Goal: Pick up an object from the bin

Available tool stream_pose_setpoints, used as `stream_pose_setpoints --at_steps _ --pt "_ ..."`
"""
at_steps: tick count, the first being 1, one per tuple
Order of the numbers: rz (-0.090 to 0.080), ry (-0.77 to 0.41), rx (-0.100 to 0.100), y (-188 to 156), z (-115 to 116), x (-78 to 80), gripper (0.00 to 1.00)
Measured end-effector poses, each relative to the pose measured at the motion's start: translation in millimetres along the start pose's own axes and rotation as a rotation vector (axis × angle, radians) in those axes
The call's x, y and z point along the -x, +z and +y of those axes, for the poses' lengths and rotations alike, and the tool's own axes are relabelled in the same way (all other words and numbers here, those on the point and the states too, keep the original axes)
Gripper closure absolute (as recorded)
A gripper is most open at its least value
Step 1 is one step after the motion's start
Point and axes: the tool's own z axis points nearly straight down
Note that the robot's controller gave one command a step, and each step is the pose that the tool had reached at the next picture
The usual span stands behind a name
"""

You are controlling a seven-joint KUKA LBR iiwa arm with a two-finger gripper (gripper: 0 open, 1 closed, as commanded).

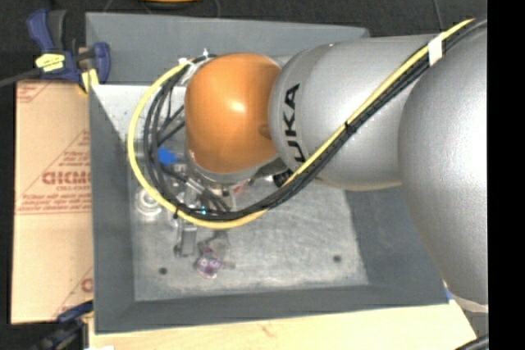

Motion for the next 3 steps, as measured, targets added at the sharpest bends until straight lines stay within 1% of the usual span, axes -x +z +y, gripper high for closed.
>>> stream_pose_setpoints --at_steps 1,2,3 --pt "-0.001 -0.138 -0.001 102.5 -68.0 79.8 0.0" --pt "-0.019 -0.137 0.003 93.9 -64.1 83.5 1.0" --pt "-0.014 -0.129 0.001 -39.2 -52.8 89.2 1.0"
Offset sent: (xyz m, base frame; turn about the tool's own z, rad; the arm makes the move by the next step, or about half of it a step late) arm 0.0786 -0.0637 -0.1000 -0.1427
